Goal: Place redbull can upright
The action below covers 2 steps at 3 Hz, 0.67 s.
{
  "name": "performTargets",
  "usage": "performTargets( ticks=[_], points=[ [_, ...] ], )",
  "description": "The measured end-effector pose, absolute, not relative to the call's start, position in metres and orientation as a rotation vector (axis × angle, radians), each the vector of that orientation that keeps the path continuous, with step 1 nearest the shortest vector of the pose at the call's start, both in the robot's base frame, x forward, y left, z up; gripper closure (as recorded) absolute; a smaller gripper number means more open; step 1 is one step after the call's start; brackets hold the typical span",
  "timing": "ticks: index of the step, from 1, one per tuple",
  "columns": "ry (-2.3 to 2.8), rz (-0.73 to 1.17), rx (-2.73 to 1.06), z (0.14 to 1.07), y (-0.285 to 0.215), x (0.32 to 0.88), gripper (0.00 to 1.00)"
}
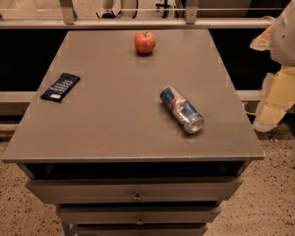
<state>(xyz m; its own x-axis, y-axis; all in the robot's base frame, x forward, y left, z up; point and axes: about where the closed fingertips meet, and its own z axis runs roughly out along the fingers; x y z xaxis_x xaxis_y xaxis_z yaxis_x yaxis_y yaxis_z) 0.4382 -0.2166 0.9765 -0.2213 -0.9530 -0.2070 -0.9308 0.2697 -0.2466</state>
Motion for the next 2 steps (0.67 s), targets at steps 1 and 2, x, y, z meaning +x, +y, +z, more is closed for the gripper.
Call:
performTargets(
  ticks=[1, 2],
  points=[
    [2.231, -0.099, -1.724, 0.977, -0.217, 0.438, 0.00],
    [2.213, -0.007, -1.653, 0.958, -0.191, 0.466, 0.00]
  ],
)
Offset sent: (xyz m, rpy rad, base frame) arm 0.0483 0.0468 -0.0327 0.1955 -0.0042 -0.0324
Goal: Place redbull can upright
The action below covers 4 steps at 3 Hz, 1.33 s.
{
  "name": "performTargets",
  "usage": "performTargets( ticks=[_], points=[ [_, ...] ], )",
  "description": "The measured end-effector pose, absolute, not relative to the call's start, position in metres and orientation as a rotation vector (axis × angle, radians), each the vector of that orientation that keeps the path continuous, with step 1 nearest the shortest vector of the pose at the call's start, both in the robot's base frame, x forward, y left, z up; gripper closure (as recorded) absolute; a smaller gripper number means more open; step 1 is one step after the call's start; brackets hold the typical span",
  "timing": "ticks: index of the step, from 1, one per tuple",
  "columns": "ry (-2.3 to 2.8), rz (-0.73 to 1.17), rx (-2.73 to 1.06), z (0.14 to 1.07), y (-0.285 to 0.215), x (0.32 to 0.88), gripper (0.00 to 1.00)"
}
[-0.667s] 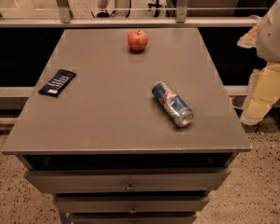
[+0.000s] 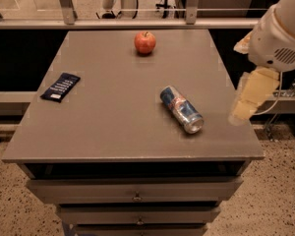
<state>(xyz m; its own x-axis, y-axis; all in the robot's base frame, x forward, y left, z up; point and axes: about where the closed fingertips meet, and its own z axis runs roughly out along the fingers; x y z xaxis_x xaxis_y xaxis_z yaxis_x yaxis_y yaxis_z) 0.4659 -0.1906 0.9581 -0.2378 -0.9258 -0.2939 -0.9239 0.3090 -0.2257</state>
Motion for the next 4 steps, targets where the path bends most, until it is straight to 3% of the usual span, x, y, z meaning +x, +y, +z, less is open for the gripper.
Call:
performTargets(
  ticks=[1, 4],
  points=[
    [2.274, 0.066, -1.529, 0.940, -0.170, 0.492, 0.00],
    [2.529, -0.086, -1.109, 0.868, -0.121, 0.544, 0.00]
  ],
)
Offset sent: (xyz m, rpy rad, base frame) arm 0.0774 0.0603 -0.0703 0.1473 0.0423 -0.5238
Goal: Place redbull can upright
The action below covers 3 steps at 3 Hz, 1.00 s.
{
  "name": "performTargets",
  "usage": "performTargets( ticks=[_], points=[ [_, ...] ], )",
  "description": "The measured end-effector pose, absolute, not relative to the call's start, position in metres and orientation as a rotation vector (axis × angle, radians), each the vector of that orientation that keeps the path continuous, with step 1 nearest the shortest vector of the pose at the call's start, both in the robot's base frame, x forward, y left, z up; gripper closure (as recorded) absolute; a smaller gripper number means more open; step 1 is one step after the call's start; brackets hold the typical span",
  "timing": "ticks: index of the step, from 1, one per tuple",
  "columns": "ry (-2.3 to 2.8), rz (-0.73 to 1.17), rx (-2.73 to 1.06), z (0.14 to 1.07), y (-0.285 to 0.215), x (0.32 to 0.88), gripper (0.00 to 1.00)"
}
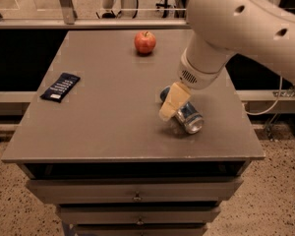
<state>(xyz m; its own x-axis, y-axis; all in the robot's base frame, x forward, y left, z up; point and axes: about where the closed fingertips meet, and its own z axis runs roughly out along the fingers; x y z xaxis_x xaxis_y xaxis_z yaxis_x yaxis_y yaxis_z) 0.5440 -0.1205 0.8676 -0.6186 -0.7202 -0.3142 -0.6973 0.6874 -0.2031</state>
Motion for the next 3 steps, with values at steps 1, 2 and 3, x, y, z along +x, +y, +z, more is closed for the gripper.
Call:
performTargets(
  ticks=[1, 2, 3],
  points=[
    [2.624, -0.137, -0.961, 0.848, -0.121, 0.552, 0.00],
    [2.690, -0.154, -0.851, 0.836, -0.121, 0.557, 0.13],
    [2.714, -0.156, -0.793, 0.835, -0.121, 0.561, 0.36]
  ],
)
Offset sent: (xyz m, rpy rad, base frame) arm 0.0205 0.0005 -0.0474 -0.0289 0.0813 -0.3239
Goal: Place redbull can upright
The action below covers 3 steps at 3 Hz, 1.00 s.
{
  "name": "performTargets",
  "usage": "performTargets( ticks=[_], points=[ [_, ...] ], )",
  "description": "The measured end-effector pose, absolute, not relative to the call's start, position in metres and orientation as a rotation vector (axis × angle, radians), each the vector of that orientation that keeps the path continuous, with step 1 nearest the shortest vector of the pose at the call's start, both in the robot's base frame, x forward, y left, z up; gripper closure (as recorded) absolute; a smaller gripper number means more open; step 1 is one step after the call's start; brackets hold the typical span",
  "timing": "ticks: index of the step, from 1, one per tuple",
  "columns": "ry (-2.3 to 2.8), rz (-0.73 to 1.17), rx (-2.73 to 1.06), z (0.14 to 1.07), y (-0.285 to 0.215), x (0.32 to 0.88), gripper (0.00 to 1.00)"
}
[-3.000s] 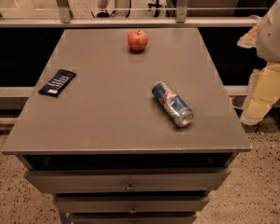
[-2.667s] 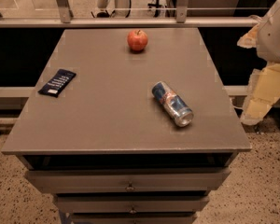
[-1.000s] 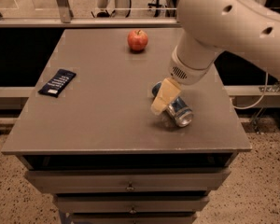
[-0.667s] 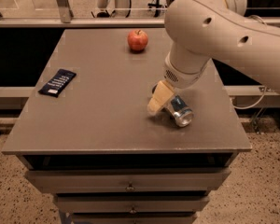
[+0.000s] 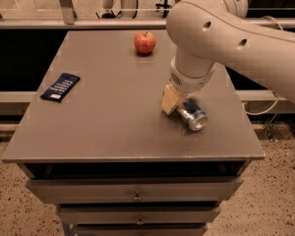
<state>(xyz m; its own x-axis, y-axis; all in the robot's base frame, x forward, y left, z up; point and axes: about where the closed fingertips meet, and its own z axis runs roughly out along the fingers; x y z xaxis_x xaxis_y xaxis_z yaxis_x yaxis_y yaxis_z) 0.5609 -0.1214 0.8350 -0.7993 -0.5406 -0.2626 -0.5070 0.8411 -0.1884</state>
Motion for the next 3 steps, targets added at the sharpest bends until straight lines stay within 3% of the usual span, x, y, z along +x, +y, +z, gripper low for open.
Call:
performTargets(
  ticks=[2, 3],
  points=[
    [2.654, -0.091, -0.769, 0.856, -0.114, 0.562, 0.83],
    [2.468, 0.072, -0.831, 0.885, -0.099, 0.564, 1.00]
  ],
)
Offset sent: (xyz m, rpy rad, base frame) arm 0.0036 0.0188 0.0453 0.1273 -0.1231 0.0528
